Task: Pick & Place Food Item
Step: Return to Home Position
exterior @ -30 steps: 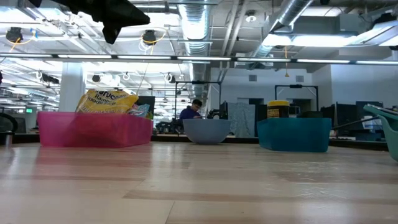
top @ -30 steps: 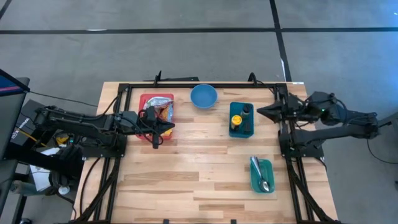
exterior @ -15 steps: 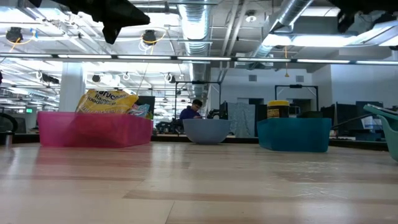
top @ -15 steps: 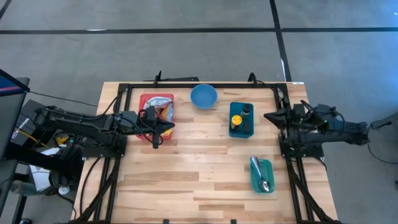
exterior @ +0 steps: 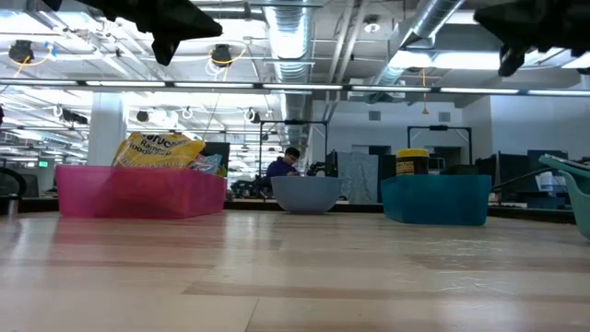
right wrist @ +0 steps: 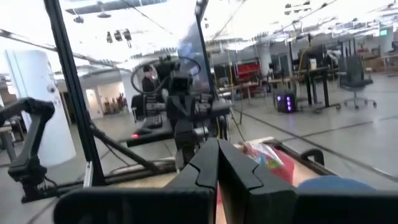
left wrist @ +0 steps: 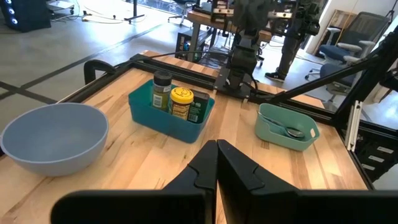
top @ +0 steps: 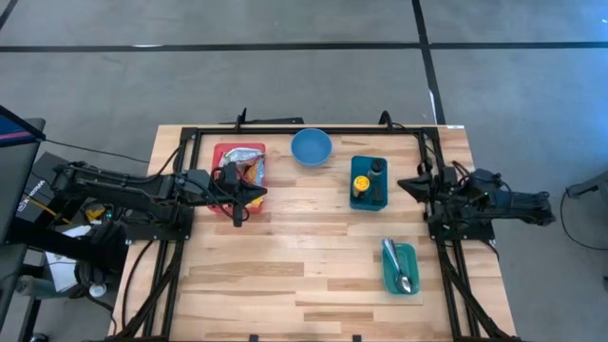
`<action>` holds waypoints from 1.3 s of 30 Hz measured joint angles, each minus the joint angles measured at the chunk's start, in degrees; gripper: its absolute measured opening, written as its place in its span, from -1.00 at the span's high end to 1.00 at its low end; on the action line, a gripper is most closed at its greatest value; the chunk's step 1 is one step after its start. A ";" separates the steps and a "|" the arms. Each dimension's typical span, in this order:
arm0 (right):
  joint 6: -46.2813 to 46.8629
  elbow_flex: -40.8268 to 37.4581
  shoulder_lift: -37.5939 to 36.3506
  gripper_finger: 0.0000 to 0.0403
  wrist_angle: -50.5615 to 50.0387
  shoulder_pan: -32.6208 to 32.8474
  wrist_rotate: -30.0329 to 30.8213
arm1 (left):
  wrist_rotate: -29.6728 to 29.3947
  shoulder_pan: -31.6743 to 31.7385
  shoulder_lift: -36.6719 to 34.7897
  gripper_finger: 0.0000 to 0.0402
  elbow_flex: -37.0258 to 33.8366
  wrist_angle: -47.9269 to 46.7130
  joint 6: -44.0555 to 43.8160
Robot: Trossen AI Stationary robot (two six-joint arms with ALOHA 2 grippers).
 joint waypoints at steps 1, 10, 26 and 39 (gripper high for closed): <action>0.01 -0.38 -0.09 1.00 0.50 0.00 -0.01 | 0.00 0.00 0.00 0.99 0.00 0.02 0.00; 0.87 -6.73 -0.14 1.00 7.76 0.02 -0.02 | 0.03 0.00 0.00 0.99 0.00 -0.03 0.00; 1.04 -12.46 0.01 1.00 11.10 0.00 -0.02 | 0.09 0.00 0.00 0.99 0.00 -0.03 0.00; -2.60 -12.46 0.88 1.00 1.83 -0.02 -0.16 | 0.20 0.00 -3.89 0.99 0.07 0.05 1.58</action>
